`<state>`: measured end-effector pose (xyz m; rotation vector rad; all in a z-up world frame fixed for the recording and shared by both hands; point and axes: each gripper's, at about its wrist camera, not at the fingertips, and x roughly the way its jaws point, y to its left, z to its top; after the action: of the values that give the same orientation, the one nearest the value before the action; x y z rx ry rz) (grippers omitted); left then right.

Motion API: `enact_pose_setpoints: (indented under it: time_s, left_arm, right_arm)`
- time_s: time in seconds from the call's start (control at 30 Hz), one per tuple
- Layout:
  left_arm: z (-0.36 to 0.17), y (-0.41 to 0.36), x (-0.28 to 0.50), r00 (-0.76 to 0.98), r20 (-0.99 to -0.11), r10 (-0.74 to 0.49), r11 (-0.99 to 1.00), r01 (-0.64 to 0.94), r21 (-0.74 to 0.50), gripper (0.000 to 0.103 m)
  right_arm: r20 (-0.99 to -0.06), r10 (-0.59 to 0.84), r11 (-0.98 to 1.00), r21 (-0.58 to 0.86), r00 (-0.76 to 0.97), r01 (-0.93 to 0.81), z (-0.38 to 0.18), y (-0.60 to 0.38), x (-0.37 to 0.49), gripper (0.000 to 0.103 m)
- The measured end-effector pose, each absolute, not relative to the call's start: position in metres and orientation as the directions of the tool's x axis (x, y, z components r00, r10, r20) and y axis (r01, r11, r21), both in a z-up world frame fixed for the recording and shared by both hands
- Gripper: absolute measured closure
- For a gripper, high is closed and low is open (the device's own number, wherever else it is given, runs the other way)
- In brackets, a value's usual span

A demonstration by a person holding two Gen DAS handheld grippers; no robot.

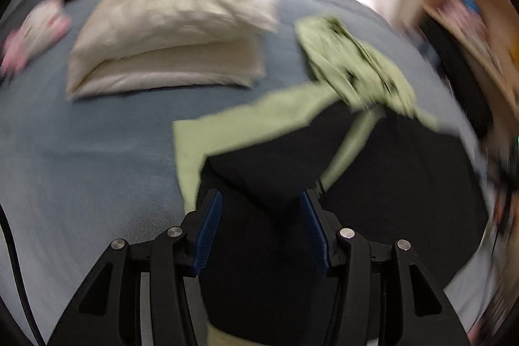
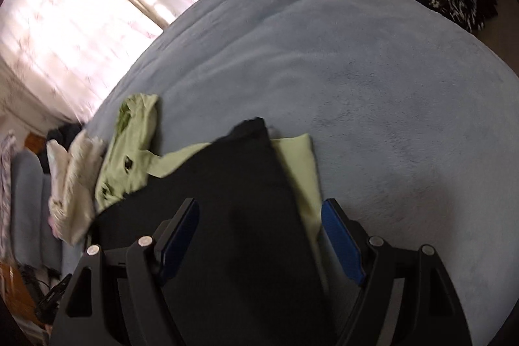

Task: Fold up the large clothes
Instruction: 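Fold the black hem up toward the hood with both grippers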

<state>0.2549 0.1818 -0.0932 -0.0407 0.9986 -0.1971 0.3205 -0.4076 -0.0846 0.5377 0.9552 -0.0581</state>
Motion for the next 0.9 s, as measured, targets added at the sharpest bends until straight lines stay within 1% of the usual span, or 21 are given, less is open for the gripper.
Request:
enact_pose_setpoints:
  time_s: [0.07,0.13,0.2,0.23,0.33,0.43,0.47,0.53,0.67,0.73,0.83,0.9]
  left_arm:
    - [-0.098,0.17,0.248,0.518,-0.843,-0.143,0.975,0.22,-0.03,0.054]
    - [-0.106,0.155,0.242,0.52,-0.85,-0.077,0.951,0.294,0.094,0.054]
    - [-0.116,0.143,0.239,0.535,-0.845,-0.01,0.919,0.338,0.203,0.054]
    - [-0.123,0.135,0.24,0.557,-0.829,0.048,0.892,0.349,0.286,0.054]
    - [-0.132,0.123,0.254,0.622,-0.766,0.16,0.849,0.309,0.429,0.054]
    - [-0.134,0.116,0.286,0.672,-0.697,0.249,0.83,0.223,0.511,0.054]
    - [-0.133,0.115,0.297,0.683,-0.681,0.265,0.831,0.196,0.52,0.054]
    - [-0.13,0.116,0.321,0.684,-0.679,0.266,0.854,0.159,0.495,0.054]
    - [-0.126,0.133,0.363,0.609,-0.768,0.198,0.94,0.105,0.326,0.054]
    - [-0.126,0.151,0.38,0.567,-0.81,0.152,0.975,0.05,0.219,0.054]
    - [-0.125,0.18,0.39,0.519,-0.852,0.064,0.998,-0.022,0.061,0.054]
    - [-0.127,0.197,0.39,0.503,-0.864,0.016,0.999,-0.047,-0.008,0.054]
  right_arm:
    - [-0.792,0.181,0.865,0.41,0.583,0.29,-0.091,-0.411,0.325,0.025]
    - [-0.787,0.194,0.852,0.431,0.586,0.297,-0.098,-0.41,0.327,0.025]
    - [-0.791,0.191,0.859,0.421,0.581,0.29,-0.104,-0.406,0.327,0.025]
    - [-0.798,0.178,0.873,0.399,0.576,0.282,-0.108,-0.401,0.328,0.025]
    - [-0.807,0.14,0.901,0.343,0.573,0.264,-0.113,-0.388,0.329,0.025]
    - [-0.809,0.122,0.918,0.312,0.575,0.245,-0.112,-0.381,0.329,0.025]
    - [-0.809,0.118,0.921,0.306,0.575,0.242,-0.112,-0.38,0.329,0.025]
    - [-0.811,0.114,0.926,0.297,0.575,0.235,-0.111,-0.38,0.33,0.025]
    - [-0.811,0.12,0.927,0.298,0.572,0.227,-0.11,-0.381,0.334,0.025]
    - [-0.813,0.123,0.927,0.299,0.569,0.226,-0.109,-0.382,0.338,0.025]
    - [-0.803,0.132,0.925,0.31,0.581,0.219,-0.105,-0.383,0.342,0.025]
    - [-0.793,0.138,0.925,0.317,0.594,0.208,-0.101,-0.383,0.345,0.025]
